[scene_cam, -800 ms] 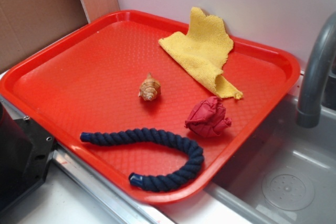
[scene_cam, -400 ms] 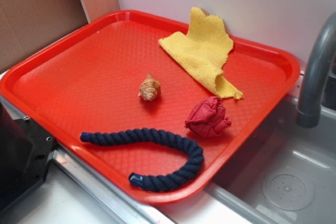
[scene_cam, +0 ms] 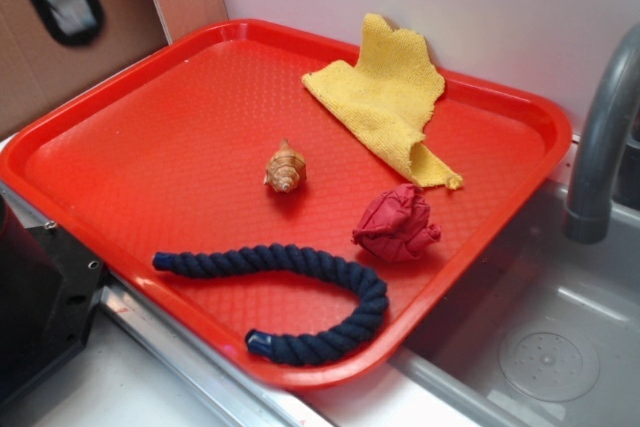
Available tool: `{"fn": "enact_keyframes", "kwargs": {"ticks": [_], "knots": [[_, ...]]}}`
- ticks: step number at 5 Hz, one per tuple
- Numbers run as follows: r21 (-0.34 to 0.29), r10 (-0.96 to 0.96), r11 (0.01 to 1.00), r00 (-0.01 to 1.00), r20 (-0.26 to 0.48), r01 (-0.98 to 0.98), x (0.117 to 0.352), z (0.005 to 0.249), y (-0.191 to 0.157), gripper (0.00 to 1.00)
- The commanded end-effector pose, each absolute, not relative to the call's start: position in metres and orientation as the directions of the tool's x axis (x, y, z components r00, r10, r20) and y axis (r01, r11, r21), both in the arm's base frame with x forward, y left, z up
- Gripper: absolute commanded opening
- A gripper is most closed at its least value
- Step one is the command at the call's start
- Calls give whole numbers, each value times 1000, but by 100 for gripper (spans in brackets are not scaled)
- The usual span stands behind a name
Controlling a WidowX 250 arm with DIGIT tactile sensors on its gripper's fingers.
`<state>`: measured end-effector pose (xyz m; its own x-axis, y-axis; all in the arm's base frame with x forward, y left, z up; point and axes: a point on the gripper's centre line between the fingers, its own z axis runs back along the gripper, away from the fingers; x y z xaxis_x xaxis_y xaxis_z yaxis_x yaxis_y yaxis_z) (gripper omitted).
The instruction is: Grab the blue rope.
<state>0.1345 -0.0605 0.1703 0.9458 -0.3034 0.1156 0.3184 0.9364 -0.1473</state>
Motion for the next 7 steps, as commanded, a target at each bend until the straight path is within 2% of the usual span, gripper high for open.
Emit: {"fn": "enact_keyframes", "kwargs": {"ticks": [1,2,3,4,5,6,7], "knots": [[-153,-527,828,842,116,539,161,93,-104,100],[-88,-617,776,781,100,625,155,63,-115,100],[-88,-652,747,752,100,659,146,36,-120,100],[-88,-663,735,740,116,672,143,27,-122,100],[-97,-649,746,752,113,659,142,22,-120,0],[-127,-637,754,764,105,645,145,16,-115,0],[-140,-624,767,779,66,626,145,2,-108,0]]}}
